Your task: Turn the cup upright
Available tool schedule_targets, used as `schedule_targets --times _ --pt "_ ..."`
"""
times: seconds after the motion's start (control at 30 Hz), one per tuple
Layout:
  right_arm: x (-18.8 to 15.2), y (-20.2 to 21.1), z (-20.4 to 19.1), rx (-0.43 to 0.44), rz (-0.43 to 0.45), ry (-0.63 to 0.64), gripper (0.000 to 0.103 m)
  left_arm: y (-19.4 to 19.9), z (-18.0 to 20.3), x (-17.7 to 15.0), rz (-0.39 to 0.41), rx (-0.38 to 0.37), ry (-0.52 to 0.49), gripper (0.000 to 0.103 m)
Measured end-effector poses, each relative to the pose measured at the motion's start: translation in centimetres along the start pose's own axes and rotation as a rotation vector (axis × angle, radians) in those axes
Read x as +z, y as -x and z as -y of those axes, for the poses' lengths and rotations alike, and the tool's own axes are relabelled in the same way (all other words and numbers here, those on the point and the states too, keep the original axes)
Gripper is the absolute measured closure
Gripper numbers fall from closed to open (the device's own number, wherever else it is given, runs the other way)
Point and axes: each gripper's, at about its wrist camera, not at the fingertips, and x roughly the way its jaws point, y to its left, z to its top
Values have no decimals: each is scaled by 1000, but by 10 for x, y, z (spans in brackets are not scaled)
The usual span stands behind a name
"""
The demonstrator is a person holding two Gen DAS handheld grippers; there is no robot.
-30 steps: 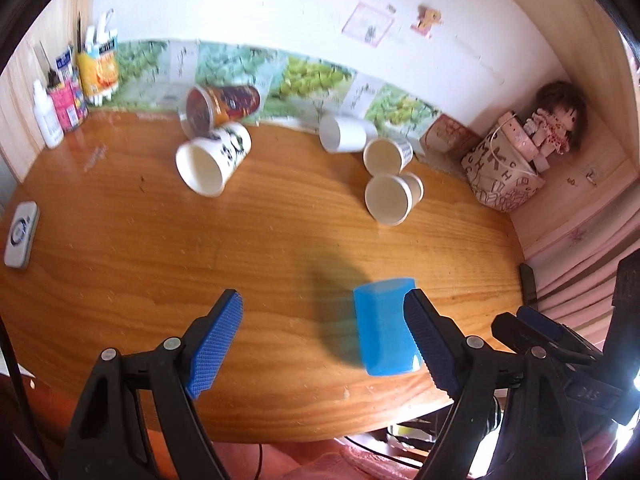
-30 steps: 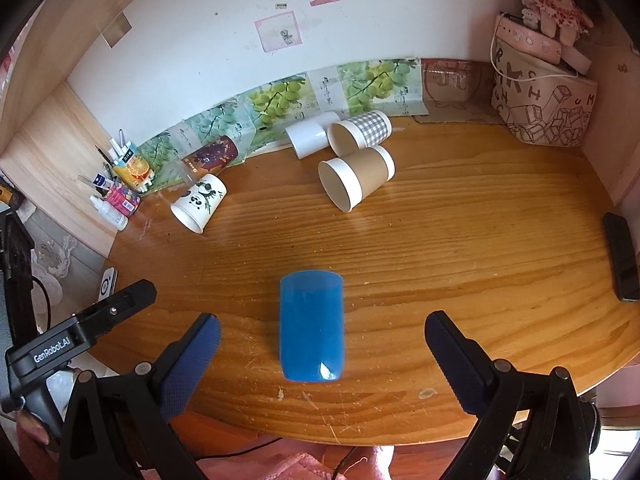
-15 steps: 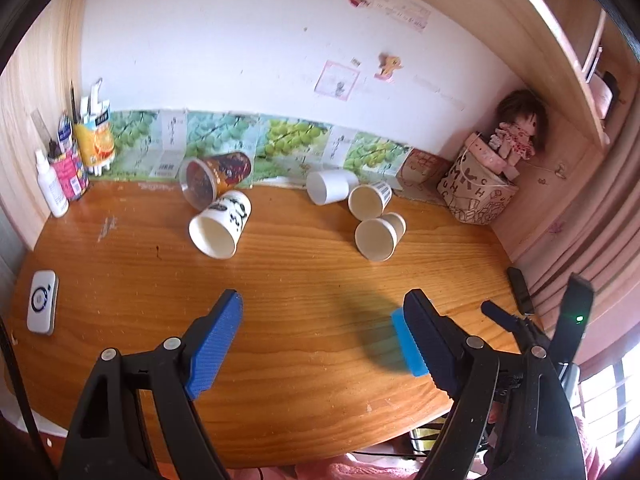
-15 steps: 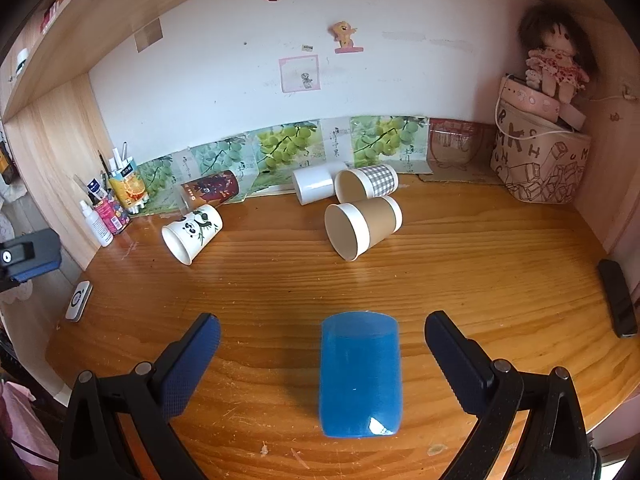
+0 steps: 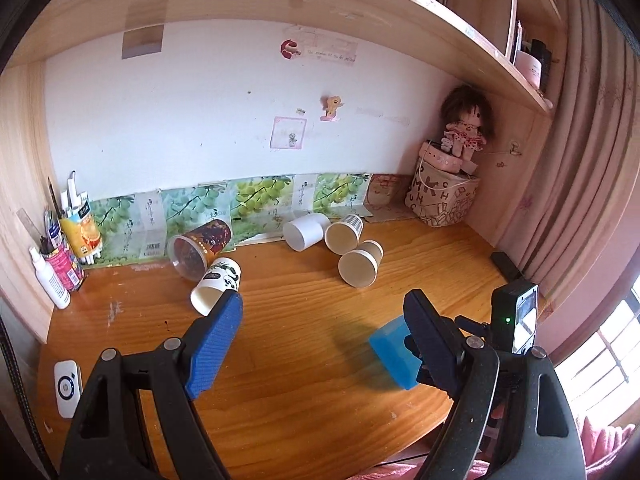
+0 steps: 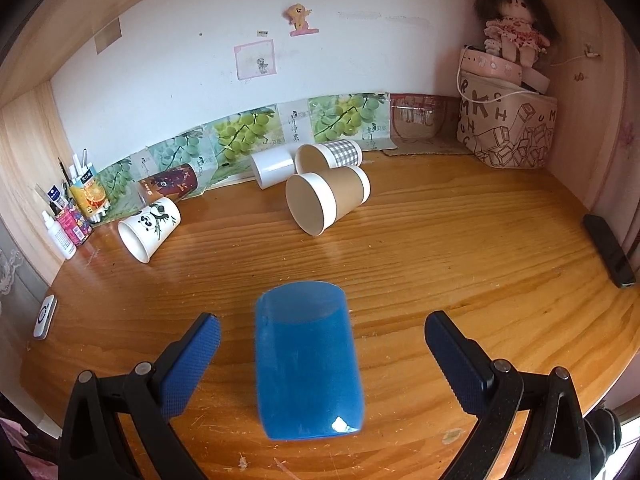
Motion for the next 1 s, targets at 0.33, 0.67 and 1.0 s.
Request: schedule_targets --times 0.33,0.67,1.0 --pt "-2 -23 -23 -31 -36 12 1 -9 -22 5 -13 -23 8 18" --pt "3 -36 -14 -77 -102 11 1 -29 -26 11 -56 -58 32 18" --pt "0 -49 -6 -77 -173 -4 9 -42 -18 14 -90 -75 25 18"
